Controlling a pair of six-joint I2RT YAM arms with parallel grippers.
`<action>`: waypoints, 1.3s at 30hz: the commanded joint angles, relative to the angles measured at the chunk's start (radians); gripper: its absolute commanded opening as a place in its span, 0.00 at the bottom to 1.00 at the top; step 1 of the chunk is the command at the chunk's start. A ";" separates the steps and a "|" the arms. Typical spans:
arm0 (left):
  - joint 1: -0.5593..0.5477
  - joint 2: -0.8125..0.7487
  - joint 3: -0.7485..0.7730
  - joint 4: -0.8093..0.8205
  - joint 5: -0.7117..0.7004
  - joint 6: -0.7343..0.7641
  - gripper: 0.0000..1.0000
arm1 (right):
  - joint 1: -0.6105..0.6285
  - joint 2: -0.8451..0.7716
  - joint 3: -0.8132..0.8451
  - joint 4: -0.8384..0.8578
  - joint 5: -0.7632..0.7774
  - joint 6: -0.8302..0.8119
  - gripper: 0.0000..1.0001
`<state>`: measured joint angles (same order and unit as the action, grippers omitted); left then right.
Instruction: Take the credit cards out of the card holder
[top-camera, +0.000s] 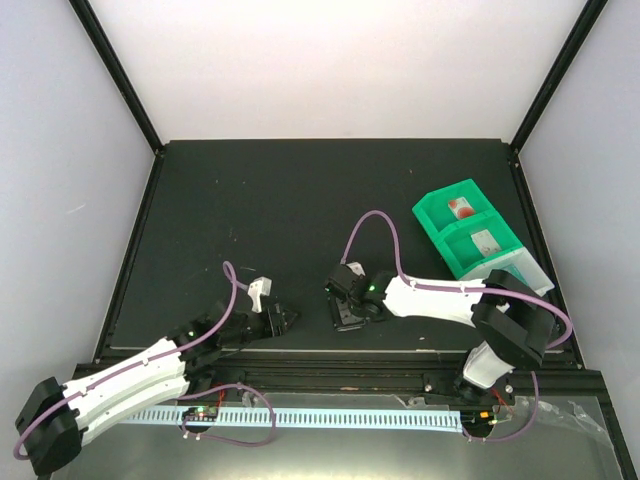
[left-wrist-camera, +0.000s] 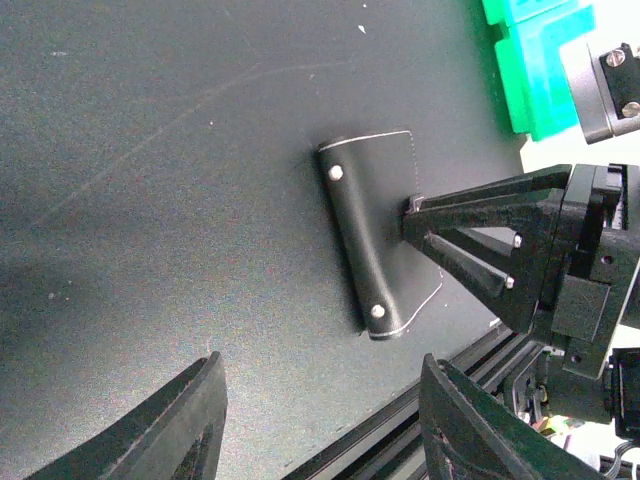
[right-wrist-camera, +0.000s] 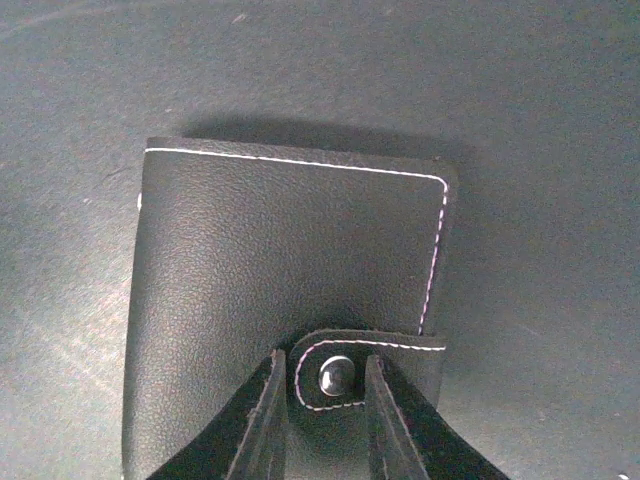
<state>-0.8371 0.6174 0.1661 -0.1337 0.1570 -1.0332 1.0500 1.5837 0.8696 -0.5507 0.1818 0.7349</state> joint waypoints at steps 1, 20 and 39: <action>0.006 0.008 0.013 0.009 -0.007 -0.011 0.54 | -0.001 0.018 0.004 -0.056 0.108 -0.003 0.21; 0.006 0.142 0.039 0.081 0.008 0.001 0.47 | 0.001 -0.065 -0.016 0.065 0.007 -0.080 0.01; 0.002 0.193 0.132 0.167 0.146 0.016 0.24 | 0.005 -0.180 -0.107 0.334 -0.247 -0.158 0.01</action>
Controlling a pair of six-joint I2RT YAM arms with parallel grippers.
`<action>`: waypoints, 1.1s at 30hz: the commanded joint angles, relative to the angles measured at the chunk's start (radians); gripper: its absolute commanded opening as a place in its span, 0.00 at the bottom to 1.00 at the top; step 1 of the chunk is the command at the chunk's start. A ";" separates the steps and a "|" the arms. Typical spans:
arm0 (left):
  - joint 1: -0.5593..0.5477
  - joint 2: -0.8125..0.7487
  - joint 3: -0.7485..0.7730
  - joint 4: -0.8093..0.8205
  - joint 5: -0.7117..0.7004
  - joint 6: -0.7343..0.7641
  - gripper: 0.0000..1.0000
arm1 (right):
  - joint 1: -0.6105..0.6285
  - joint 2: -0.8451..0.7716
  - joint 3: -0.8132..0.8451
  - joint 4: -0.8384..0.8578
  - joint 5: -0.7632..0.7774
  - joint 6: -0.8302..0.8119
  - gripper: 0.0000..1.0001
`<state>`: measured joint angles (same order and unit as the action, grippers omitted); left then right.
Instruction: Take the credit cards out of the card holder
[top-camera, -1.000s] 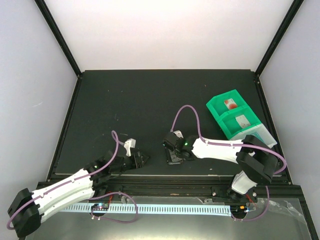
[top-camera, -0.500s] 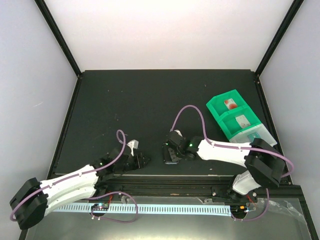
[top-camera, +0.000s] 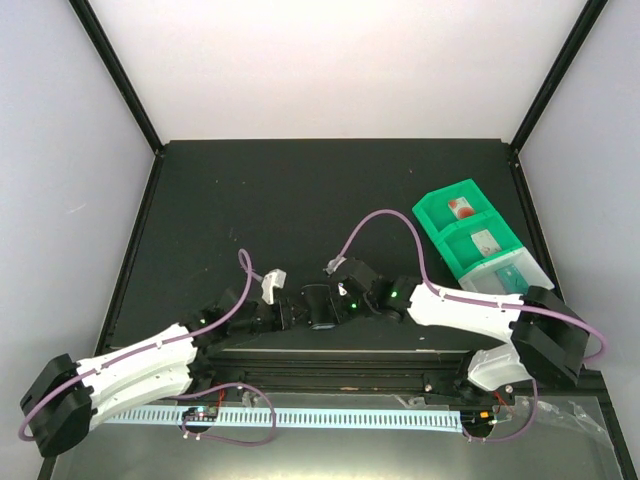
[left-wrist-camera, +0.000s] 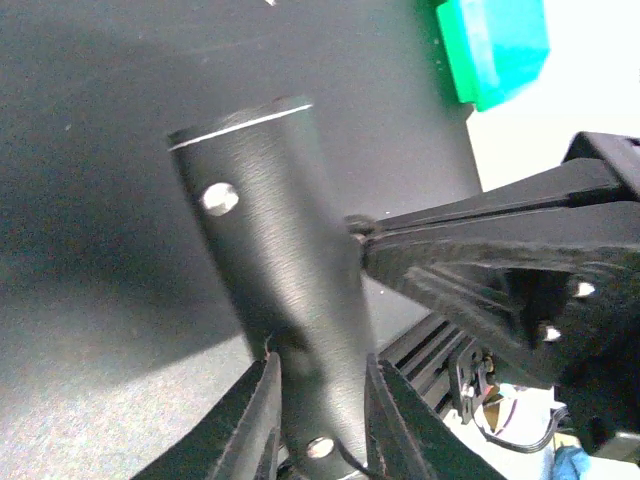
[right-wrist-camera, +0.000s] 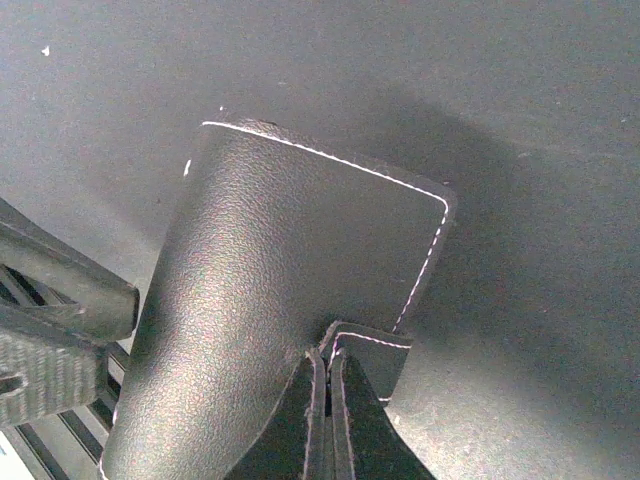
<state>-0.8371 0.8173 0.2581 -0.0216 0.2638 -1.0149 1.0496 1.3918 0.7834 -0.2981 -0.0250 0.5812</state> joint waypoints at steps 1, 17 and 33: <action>0.003 0.003 0.040 0.068 0.047 -0.006 0.20 | 0.006 0.014 -0.024 0.089 -0.041 0.001 0.01; -0.013 0.324 0.136 0.087 -0.003 0.083 0.10 | 0.012 0.066 -0.070 0.182 -0.066 0.039 0.01; -0.014 0.511 0.132 0.028 -0.138 0.143 0.09 | 0.012 0.000 -0.118 0.212 -0.036 0.052 0.01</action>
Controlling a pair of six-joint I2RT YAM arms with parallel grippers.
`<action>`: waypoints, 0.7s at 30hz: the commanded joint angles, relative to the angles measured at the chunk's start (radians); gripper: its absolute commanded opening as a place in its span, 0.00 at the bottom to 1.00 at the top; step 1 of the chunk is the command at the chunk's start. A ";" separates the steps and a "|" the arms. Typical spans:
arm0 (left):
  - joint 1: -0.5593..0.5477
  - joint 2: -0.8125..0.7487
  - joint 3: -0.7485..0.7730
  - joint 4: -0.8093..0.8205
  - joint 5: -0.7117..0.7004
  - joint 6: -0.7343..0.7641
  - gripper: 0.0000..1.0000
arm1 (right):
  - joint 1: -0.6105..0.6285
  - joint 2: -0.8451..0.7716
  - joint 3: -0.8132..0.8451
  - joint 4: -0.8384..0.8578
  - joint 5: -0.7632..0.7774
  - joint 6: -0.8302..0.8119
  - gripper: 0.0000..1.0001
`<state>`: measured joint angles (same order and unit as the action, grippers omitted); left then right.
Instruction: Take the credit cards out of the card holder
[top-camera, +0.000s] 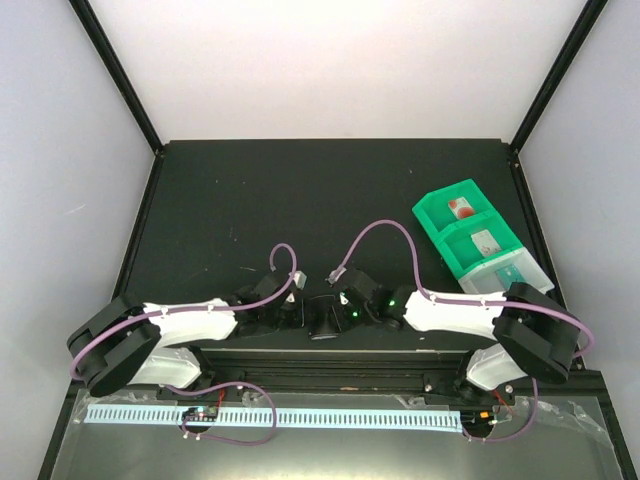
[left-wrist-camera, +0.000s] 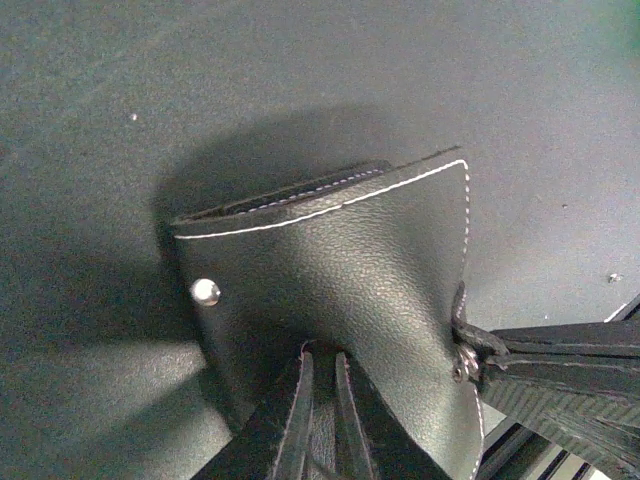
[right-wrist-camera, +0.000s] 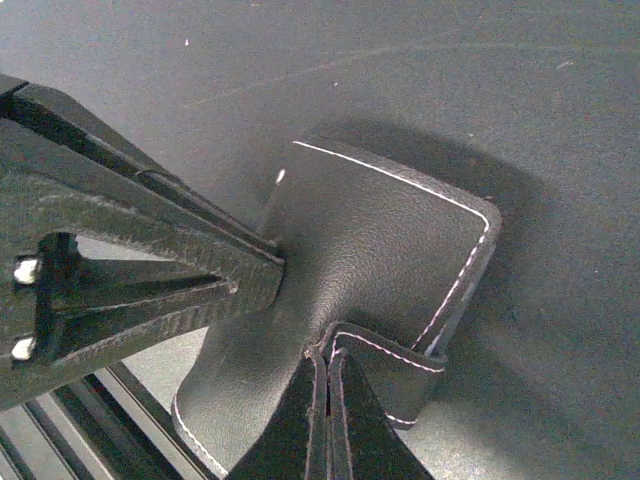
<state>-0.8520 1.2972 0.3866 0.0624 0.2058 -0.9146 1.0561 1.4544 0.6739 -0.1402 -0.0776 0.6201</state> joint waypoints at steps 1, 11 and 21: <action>0.000 0.037 0.008 -0.059 -0.080 0.046 0.09 | 0.005 -0.070 -0.013 0.058 0.015 0.015 0.01; -0.001 0.098 0.013 -0.072 -0.103 0.030 0.08 | 0.005 -0.157 -0.074 0.123 0.041 0.063 0.01; 0.007 -0.146 0.009 -0.161 -0.123 0.016 0.29 | 0.005 -0.300 -0.088 0.077 0.075 0.070 0.01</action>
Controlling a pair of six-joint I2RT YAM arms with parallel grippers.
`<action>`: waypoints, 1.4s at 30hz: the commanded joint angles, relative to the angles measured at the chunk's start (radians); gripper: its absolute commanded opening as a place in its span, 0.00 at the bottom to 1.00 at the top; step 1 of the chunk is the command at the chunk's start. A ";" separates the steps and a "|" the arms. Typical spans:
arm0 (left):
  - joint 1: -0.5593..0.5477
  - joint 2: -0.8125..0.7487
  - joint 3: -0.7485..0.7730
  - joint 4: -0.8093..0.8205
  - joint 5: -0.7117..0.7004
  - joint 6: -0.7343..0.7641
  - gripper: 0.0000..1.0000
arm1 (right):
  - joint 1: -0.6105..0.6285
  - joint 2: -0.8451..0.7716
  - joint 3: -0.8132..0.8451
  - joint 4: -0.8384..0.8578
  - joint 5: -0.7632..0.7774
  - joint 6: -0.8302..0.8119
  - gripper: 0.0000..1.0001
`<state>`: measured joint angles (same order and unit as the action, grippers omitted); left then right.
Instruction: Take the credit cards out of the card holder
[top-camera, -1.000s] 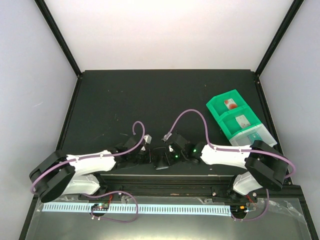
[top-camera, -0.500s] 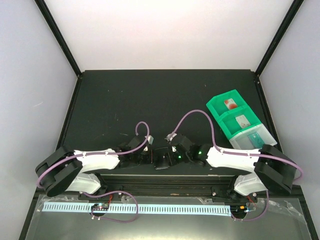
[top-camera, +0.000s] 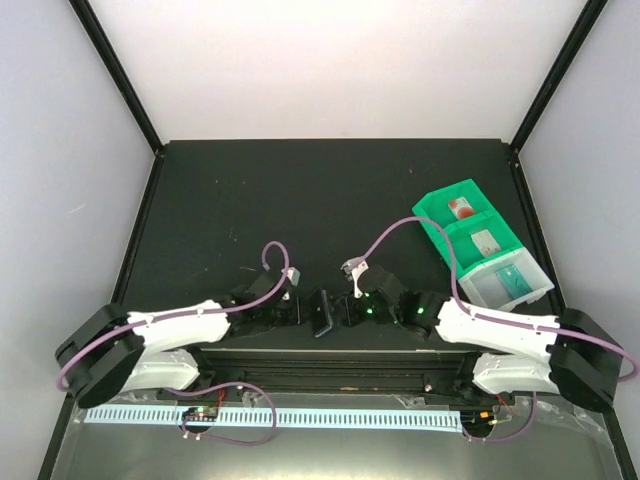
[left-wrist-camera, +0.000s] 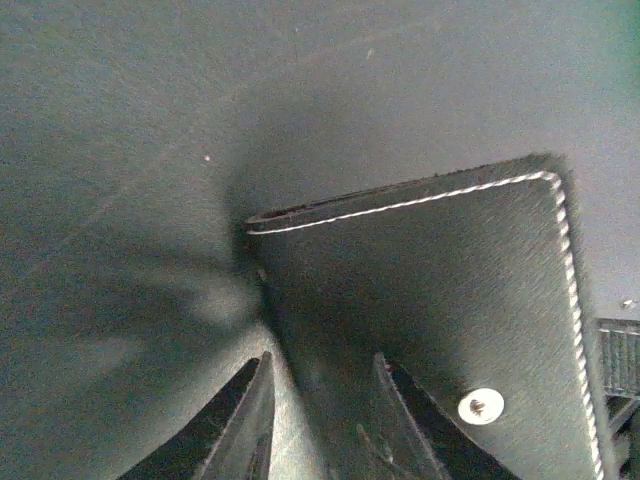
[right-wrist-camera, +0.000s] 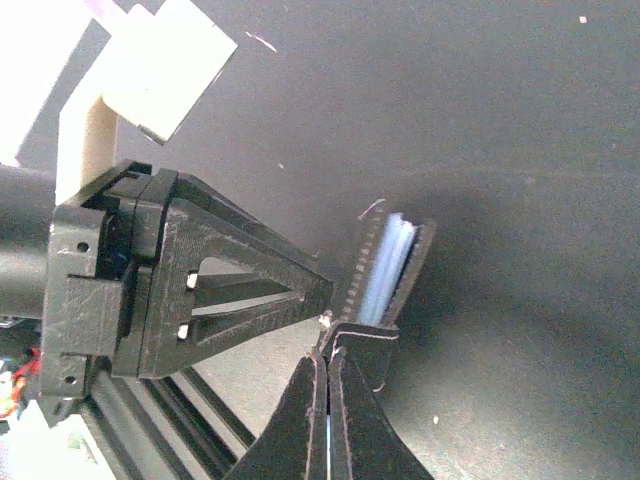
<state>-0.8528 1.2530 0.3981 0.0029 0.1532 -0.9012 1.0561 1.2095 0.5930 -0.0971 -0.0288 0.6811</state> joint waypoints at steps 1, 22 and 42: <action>0.012 -0.134 -0.001 -0.122 -0.070 0.008 0.31 | 0.005 -0.063 -0.007 0.034 0.020 0.009 0.01; 0.036 -0.534 -0.088 -0.276 -0.073 -0.009 0.62 | 0.004 -0.120 -0.076 -0.027 0.146 0.069 0.01; 0.062 -0.414 -0.178 -0.097 -0.022 -0.111 0.53 | 0.002 -0.171 -0.126 -0.201 0.293 0.096 0.27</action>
<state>-0.8021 0.8803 0.2546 -0.1638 0.1043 -0.9745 1.0557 1.0618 0.3779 -0.1936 0.2337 0.7650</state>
